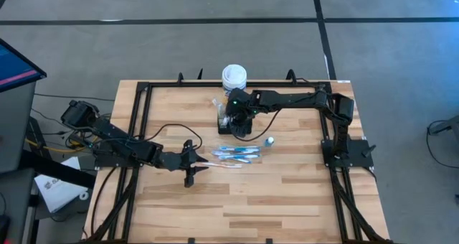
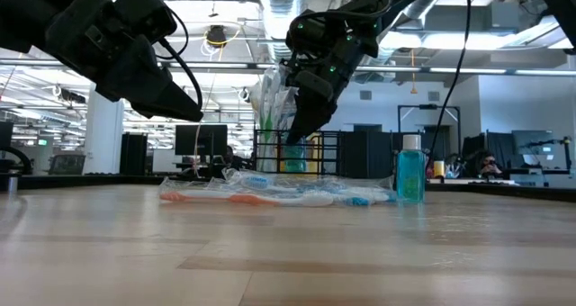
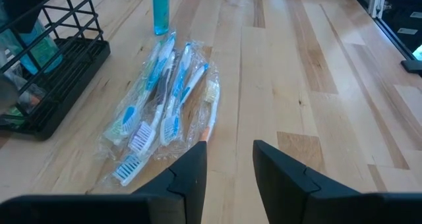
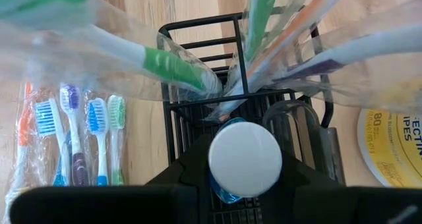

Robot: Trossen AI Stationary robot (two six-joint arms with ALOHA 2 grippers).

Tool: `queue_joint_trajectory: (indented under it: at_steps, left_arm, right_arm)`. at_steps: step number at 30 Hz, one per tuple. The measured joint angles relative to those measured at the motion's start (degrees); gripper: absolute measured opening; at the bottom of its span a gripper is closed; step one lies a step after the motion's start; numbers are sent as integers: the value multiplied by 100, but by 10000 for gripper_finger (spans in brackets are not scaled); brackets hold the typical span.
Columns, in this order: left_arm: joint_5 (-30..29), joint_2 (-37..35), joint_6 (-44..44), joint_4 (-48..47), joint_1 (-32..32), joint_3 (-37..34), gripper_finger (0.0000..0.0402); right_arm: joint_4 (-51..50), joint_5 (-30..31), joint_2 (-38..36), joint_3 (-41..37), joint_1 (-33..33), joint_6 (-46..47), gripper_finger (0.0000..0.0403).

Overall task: Pick & Place toothbrushing station
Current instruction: Put the blue mouthwash bottle into the black wire organizer

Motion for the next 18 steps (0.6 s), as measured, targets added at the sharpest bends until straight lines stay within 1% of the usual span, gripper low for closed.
queue_joint_trajectory:
  at_steps: [5,10,15,18]
  left_arm:
    - [0,0,0,0,0,0,118]
    - [0,0,0,0,0,0,118]
    - [0,0,0,0,0,0,118]
    - [0,0,0,0,0,0,118]
  right_arm:
    - [0,-2,0,-2,-16,7,80]
    - [-33,-28,-1,-2,-74,55,92]
    - [-37,-24,-2,-2,-72,55,81]
    - [-37,-24,-2,-2,-73,55,84]
